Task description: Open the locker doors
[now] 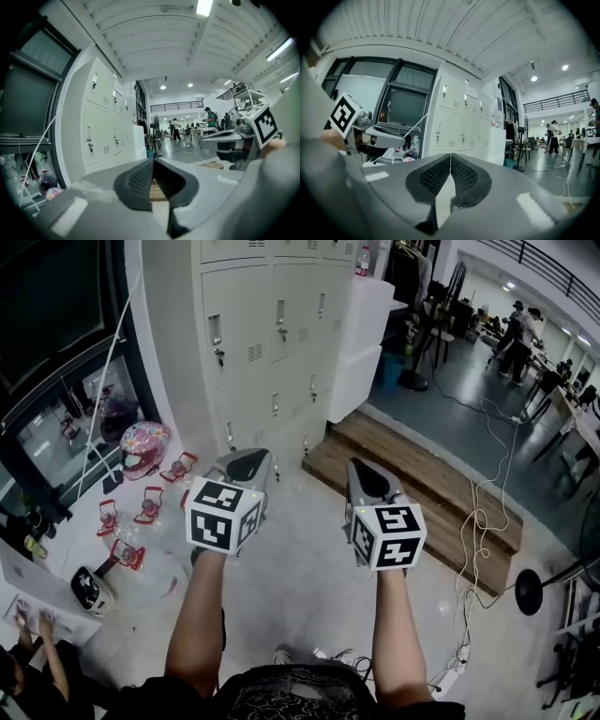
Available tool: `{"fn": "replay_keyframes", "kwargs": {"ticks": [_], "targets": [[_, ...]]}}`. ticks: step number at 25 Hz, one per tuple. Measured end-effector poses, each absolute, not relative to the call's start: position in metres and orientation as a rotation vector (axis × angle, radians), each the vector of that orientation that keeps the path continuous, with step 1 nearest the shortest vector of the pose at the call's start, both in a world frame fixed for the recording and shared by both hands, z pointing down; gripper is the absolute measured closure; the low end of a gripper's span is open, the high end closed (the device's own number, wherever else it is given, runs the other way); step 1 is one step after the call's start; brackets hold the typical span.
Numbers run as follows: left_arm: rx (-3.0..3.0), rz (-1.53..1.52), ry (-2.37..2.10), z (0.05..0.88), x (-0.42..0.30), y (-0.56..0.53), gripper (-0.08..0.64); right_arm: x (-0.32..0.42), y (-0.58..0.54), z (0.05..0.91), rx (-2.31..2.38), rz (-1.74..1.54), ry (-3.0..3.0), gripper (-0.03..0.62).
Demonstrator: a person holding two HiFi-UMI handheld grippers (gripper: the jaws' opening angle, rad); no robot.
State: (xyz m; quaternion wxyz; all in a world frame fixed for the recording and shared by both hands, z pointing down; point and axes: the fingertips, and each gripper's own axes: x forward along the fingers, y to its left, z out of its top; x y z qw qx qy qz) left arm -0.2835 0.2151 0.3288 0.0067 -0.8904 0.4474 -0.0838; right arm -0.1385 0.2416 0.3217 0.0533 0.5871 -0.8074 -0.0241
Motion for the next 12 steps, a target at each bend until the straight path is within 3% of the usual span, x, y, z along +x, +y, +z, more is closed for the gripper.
{"fn": "replay_keyframes", "kwargs": {"ticks": [12], "targets": [[-2.805,-0.244,1.398,0.327,-0.28,0.187,0.56,-0.133,0.217,0.32,1.8,-0.059,-2.472,0.51]]}}
